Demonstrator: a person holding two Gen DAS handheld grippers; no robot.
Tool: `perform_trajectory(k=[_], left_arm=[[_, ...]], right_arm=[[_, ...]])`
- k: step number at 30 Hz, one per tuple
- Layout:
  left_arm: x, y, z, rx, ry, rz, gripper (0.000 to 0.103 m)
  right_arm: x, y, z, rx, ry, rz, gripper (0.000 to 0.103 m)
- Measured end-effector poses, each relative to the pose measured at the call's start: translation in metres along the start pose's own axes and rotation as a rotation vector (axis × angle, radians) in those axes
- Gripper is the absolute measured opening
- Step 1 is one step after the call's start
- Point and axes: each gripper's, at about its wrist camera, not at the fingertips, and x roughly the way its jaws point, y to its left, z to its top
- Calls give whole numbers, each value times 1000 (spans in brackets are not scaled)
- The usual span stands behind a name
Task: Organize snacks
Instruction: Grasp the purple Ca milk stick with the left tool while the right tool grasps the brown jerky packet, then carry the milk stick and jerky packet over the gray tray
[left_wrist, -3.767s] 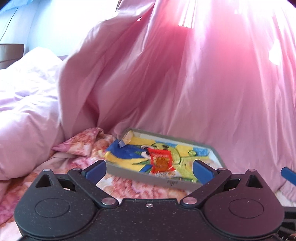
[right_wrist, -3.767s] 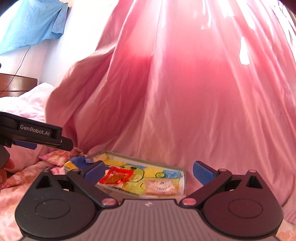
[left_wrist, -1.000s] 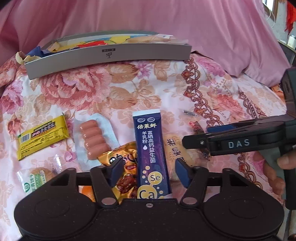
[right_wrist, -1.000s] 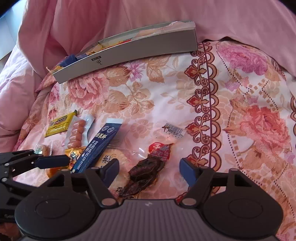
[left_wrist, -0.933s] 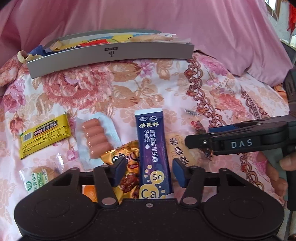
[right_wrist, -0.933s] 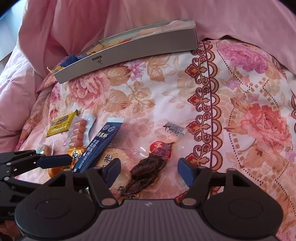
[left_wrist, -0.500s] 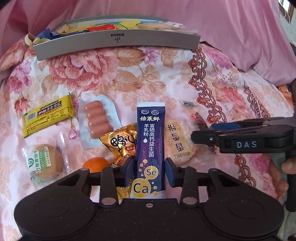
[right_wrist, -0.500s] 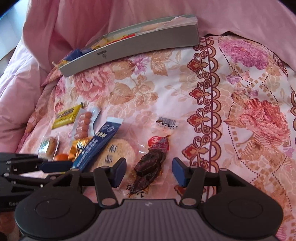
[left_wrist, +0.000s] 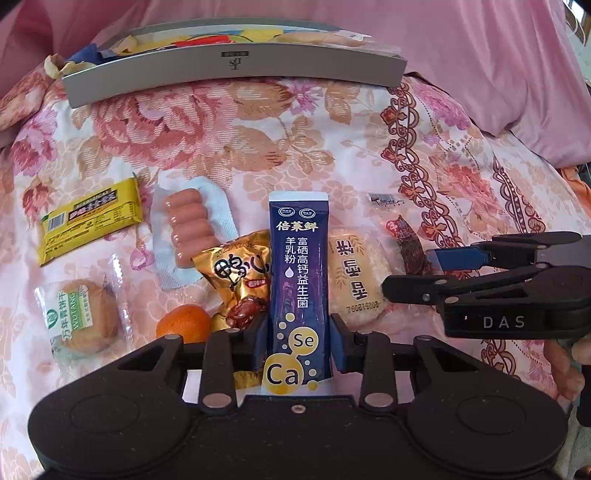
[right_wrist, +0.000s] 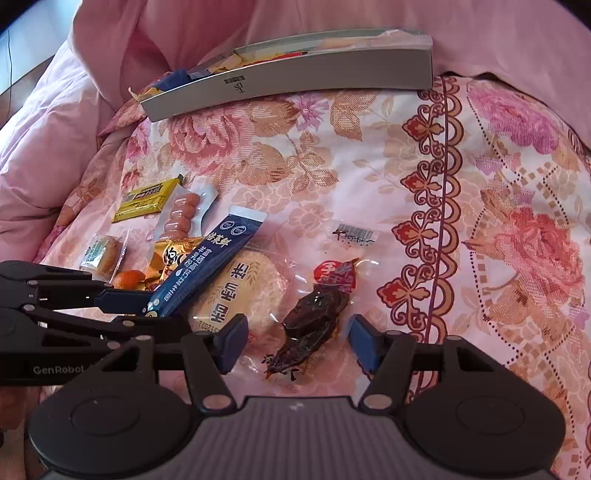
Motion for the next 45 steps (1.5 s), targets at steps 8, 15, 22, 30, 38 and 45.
perform_trajectory(k=[8,15,22,30,38,45], left_arm=[[-4,1,-1,-44,-5,36,35],[0,-2,2,-28,-1,55,39],[-1,-4,1,-8,-10,72,36],[-8,-9,-5,15,-34,127,32],[-19,-13,-7,39,-110,185,32],[-27,-8,-5,-12,-188,179,32]], right_arm=[[-3,13,-6,-102,-7,-89,47],[8,8,-6,-70,12,-60,60],[5,17,-14,-118,-32,-105,47],[-1,60,-34,-441,-98,-293,42],[2,81,-50,-648,-157,-413,40],[0,78,-49,-640,-189,-422,40]])
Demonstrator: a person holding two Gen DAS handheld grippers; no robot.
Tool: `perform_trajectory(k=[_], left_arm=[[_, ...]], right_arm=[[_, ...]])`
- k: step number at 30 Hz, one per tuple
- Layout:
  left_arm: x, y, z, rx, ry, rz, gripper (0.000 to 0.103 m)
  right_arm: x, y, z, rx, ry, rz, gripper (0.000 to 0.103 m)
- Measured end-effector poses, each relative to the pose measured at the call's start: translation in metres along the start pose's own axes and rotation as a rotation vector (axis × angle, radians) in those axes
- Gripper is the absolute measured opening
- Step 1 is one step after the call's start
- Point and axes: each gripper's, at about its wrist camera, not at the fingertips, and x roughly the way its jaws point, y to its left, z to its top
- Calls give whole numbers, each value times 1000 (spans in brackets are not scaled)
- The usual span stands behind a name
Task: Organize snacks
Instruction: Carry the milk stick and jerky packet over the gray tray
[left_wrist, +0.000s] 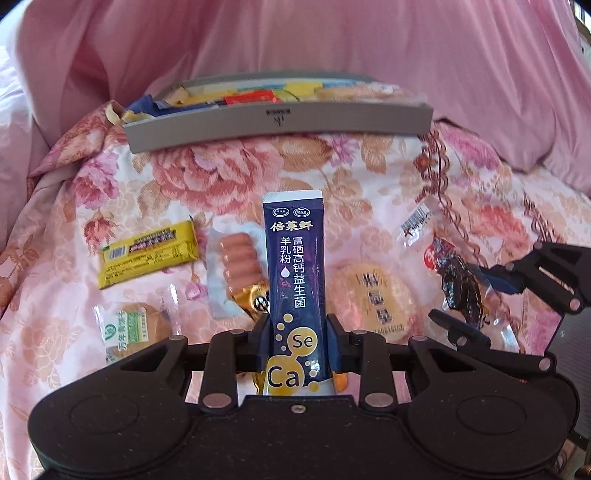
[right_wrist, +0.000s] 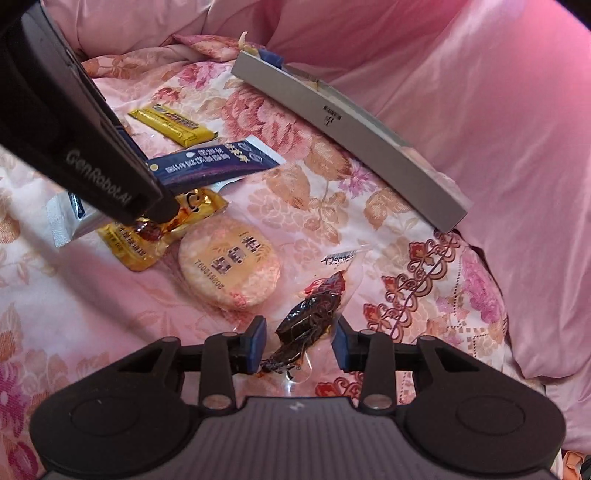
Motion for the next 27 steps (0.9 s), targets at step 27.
perform_trajectory(k=[27], left_arm=[[1,29,105,-202,-264,45,32]], right_arm=[[-5,-60,57,107,-378,-240,41]])
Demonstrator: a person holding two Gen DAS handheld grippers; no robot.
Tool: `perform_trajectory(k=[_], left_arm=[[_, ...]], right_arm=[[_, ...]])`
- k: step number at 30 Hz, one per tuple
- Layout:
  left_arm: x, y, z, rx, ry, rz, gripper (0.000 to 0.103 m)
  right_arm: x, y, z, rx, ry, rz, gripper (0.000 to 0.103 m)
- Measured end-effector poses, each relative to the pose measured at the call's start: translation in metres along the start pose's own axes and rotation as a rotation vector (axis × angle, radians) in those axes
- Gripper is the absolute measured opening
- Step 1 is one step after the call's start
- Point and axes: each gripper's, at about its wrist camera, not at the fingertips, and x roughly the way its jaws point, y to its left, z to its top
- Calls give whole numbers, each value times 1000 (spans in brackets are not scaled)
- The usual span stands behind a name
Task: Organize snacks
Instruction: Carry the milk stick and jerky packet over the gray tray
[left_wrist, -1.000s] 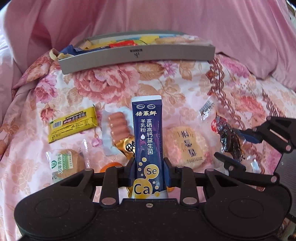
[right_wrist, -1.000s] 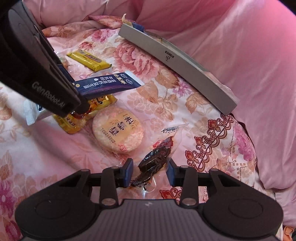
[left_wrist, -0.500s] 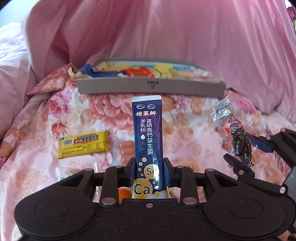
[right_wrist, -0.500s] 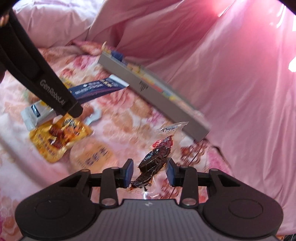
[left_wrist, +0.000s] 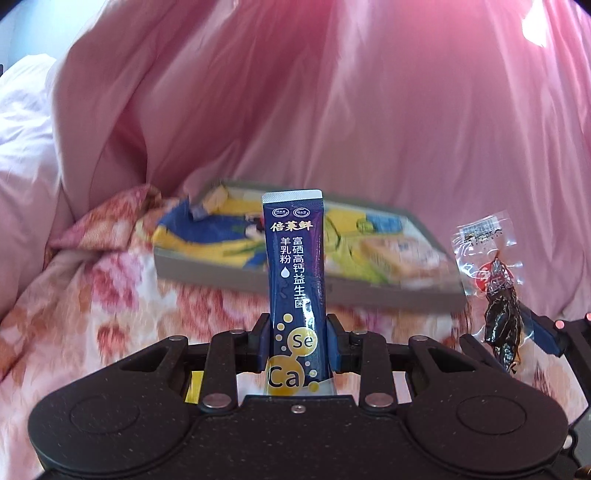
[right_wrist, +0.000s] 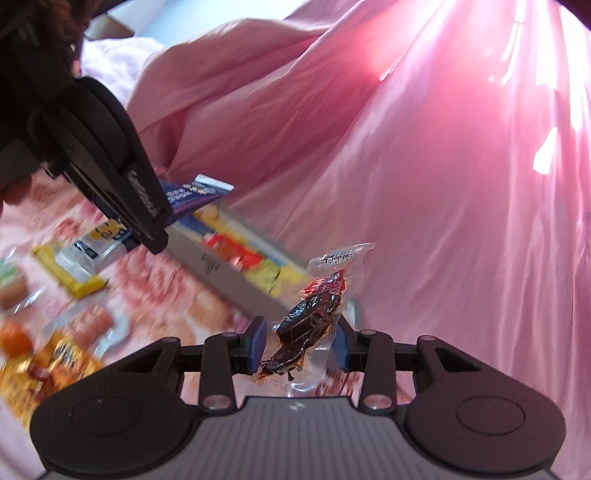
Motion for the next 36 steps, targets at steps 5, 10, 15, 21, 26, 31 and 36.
perform_trajectory(k=[5,10,15,21,26,31,36], left_arm=[[20,3,34,-25,-18,16,32],[48,11,65,-40,-30,40,32],[81,17,85,-37,-29,79,32],[120,25,93,-79,20,102,32],[147,23,89,-79,88,103,33],[160,24,82,-99,129,106,33],[165,24,77,-101,146,108,34]], right_arm=[[31,-11,21,14,-69,-20,41],[69,-18,37,-25,-110,-28,41],[108,-23,45,-35,-113,-26,41],[141,-16,38,-68,-69,-7,41],[159,-5,33,-97,-13,30,42],[171,-2,31,-107,27,63,43],[183,-4,31,-79,59,88,44]])
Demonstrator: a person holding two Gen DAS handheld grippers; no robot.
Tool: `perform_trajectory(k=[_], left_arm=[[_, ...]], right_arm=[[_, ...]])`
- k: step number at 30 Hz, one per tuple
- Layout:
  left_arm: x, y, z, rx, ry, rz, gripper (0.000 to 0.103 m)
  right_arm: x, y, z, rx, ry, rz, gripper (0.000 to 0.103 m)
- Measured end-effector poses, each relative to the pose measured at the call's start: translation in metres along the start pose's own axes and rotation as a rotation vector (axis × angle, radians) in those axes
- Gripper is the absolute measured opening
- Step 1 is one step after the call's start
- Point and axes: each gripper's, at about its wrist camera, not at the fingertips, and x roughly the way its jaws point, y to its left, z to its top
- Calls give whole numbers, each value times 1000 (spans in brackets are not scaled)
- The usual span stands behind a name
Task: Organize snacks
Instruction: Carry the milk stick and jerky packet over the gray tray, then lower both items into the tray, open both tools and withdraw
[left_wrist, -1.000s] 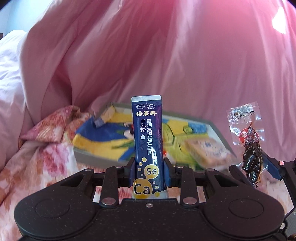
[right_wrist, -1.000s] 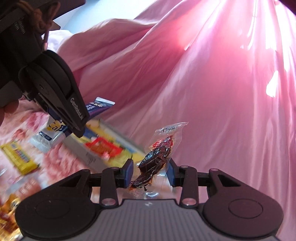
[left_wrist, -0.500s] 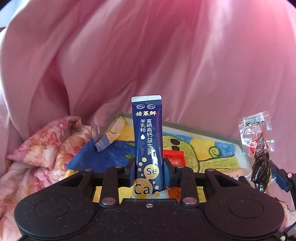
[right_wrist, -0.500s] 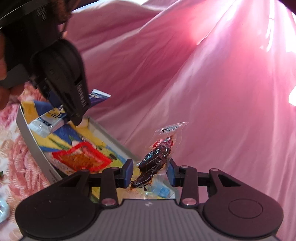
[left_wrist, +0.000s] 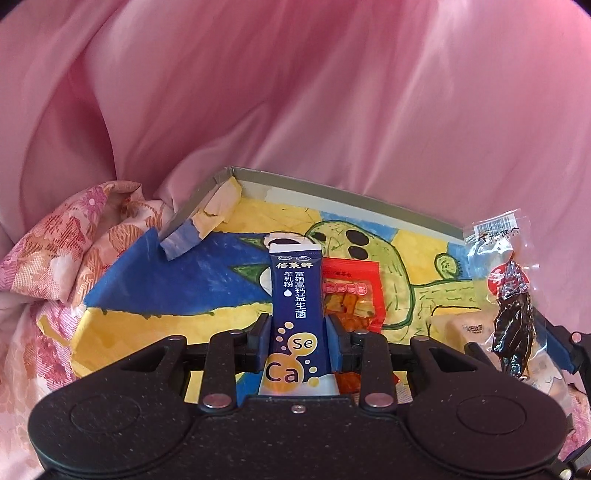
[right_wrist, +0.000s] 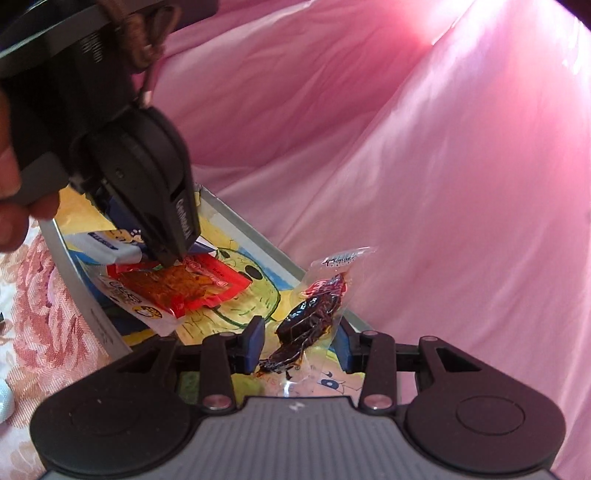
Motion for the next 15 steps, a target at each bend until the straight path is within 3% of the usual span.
perform_trajectory(k=[5,13,15], left_arm=[[4,3,2,-13,22,-4,36],[-7,8,4,-49,0,0,62],[-14,9,4,-54,-19,8,70]], right_arm=[[8,-5,1,53,37,37,46],[1,-12,2,101,29,39,81],[-1,-13,5,111,15,40,85]])
